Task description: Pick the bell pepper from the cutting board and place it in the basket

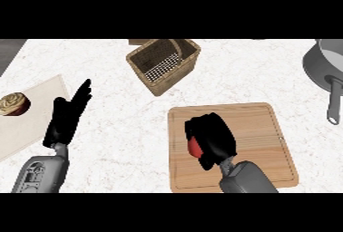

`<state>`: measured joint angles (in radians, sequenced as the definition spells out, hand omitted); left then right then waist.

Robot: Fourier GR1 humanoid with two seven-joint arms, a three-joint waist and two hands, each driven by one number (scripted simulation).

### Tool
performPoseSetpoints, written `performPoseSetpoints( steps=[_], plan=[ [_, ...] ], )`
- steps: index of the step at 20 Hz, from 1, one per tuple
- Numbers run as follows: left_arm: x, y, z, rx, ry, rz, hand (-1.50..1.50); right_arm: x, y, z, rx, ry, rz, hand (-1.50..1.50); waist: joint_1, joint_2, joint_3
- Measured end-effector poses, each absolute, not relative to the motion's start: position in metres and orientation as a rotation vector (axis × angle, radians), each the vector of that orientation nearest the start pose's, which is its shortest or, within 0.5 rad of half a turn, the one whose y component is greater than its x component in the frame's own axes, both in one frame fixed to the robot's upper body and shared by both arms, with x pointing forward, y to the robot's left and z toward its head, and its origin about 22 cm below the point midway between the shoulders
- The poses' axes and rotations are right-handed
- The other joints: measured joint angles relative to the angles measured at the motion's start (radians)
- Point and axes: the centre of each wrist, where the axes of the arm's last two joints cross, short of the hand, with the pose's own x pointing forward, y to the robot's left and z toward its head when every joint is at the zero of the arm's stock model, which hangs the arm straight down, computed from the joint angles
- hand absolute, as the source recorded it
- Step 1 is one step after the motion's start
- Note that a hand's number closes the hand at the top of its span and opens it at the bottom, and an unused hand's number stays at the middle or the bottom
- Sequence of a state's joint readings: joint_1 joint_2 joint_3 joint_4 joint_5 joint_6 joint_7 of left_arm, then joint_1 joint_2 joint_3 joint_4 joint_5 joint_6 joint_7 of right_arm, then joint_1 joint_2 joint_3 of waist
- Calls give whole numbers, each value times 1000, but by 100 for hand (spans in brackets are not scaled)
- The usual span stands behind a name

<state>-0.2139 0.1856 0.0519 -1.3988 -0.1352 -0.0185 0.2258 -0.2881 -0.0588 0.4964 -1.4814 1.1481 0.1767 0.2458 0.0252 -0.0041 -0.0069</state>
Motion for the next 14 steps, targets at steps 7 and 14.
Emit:
performPoseSetpoints(
  steps=[7, 14],
  plan=[
    [306, 246, 32, 200, -1382, -305, 0, 267, -18, 78, -734, -1396, 1738, 150, 92, 14, 2],
    [315, 237, 35, 181, -1392, -328, 0, 271, 21, 125, -697, -1483, 1721, 150, 116, 17, 3]
  ],
)
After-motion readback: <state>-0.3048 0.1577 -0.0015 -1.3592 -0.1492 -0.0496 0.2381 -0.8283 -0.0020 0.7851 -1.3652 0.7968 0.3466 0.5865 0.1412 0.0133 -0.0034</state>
